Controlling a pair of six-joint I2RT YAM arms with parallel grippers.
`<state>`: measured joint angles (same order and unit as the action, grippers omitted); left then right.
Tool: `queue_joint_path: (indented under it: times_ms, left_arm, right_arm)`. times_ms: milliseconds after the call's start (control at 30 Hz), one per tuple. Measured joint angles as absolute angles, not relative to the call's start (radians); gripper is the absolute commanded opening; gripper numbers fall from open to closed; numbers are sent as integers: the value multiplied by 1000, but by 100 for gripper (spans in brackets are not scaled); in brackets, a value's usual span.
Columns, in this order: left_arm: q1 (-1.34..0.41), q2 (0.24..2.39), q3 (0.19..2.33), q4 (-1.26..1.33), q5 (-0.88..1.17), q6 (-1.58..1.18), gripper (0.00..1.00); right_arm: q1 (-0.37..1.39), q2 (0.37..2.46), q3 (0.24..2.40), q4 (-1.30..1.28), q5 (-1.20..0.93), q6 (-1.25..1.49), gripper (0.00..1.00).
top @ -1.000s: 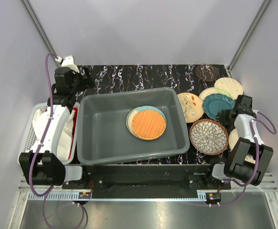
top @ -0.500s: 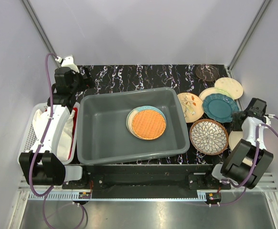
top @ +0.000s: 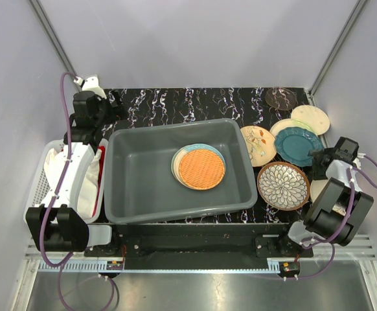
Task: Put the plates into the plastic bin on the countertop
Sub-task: Pick up the plate from the corner of the board.
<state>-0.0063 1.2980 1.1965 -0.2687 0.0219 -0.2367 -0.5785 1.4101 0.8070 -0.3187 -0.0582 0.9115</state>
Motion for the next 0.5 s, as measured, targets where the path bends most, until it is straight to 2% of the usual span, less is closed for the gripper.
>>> queue_joint_path:
  times_ms: [233,333,367,500]
  left_arm:
    - [-6,1298,1196,-269,22,-236,99]
    - [-6,1298,1196,-269,22,-235,99]
    - [-6,1298,1196,-269,22,-236,99]
    - [-6,1298,1196,-269,22,-236,99]
  right_arm:
    - [-580,1479,754,-213,-109,910,72]
    - [-580,1505,751,-170,-126,905,66]
    - [-581,1509,745,-147,-129,904,60]
    - [-581,1509,722,-96,-146,901,48]
